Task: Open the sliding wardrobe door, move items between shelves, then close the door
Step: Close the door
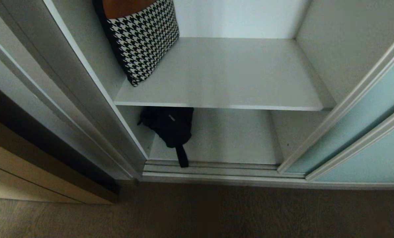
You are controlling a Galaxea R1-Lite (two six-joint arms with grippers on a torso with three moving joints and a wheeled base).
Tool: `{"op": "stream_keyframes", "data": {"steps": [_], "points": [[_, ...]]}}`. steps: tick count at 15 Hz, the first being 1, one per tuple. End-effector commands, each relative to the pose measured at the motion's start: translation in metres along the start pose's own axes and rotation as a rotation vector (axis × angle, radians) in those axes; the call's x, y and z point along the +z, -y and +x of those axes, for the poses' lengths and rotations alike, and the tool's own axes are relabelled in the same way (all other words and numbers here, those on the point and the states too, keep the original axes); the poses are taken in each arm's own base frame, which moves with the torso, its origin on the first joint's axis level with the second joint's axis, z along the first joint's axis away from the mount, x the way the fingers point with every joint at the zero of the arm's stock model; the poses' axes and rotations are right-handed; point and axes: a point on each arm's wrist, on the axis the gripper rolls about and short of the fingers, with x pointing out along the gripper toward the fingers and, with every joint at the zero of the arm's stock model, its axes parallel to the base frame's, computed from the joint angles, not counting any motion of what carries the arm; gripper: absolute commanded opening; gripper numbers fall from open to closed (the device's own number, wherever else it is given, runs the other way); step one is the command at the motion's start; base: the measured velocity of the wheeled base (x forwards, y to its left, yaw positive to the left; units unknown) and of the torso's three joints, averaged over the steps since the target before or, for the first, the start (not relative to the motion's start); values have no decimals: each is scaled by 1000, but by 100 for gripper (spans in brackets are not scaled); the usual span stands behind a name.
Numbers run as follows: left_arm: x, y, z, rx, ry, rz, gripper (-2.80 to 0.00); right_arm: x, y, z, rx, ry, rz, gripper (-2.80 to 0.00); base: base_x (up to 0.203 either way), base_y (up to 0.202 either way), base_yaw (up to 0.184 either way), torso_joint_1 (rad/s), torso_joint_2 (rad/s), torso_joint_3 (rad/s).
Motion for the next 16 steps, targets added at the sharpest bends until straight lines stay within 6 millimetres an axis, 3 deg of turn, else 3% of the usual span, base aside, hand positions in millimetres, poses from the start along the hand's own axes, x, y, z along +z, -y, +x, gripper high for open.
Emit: {"op": "stream_keyframes", "data": {"steps": [1, 5, 7, 12, 16], "points": [[0, 0, 0, 0, -1, 0, -280, 0, 0, 0, 1, 3, -4, -280, 0, 0, 0, 0, 0, 0], [0, 0, 0, 0, -1, 0, -280, 1, 0, 0, -2, 9, -22, -280, 0, 0, 0, 0, 0, 0], [0, 0, 0, 1, -1, 0, -280, 12, 0, -4, -10, 48, -25, -280, 0, 0, 0, 0, 0, 0], [0, 0, 0, 1, -1, 0, -280, 80, 0, -41, -21, 118, 24, -280, 0, 0, 0, 0, 0, 0], [0, 0, 0, 0, -1, 0, -280, 153, 2, -66, -95, 244, 38, -280, 0, 0, 0, 0, 0, 0]]}}
